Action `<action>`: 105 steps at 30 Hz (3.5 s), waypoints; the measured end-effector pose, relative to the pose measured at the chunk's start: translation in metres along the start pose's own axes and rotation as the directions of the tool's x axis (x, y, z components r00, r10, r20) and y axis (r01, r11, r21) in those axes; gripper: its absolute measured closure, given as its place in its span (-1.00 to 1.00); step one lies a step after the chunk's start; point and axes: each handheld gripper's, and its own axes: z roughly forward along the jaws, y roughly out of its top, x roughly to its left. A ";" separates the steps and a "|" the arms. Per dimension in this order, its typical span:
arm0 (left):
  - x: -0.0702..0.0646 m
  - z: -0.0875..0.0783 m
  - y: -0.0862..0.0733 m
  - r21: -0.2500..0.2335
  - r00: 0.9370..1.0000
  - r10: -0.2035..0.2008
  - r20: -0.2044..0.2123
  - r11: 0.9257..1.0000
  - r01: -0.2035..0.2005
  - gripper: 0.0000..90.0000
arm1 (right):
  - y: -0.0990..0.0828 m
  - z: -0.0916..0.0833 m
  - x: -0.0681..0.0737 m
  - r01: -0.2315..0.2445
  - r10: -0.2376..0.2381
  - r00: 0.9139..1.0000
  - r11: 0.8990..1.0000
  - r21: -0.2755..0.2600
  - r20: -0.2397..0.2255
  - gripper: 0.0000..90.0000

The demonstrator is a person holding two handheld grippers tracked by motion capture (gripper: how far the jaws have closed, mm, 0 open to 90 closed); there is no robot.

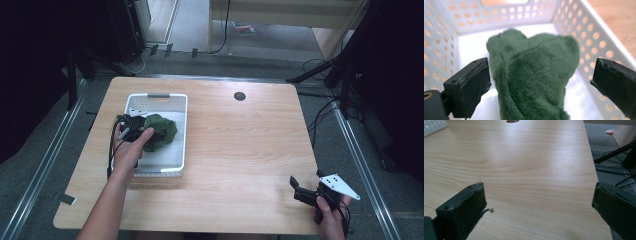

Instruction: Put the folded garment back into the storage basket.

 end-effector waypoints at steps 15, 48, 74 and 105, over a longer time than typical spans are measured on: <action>0.003 -0.051 -0.003 -0.182 0.999 0.010 0.044 0.983 -0.002 -0.95 | 0.000 0.000 0.000 -0.002 0.002 1.000 1.000 0.003 0.002 -1.00; 0.063 -0.106 -0.084 -0.298 0.997 -0.069 -0.023 0.953 0.059 -0.95 | 0.000 0.001 0.000 -0.003 0.003 1.000 1.000 0.005 0.008 -1.00; 0.122 -0.123 -0.159 -0.305 0.987 -0.136 -0.083 0.947 0.105 -0.95 | 0.000 0.001 0.000 0.002 -0.002 1.000 1.000 0.007 0.007 -1.00; 0.144 -0.120 -0.183 -0.284 0.985 -0.135 -0.104 0.953 0.101 -0.95 | 0.000 0.001 0.001 0.005 -0.005 1.000 1.000 0.010 0.006 -1.00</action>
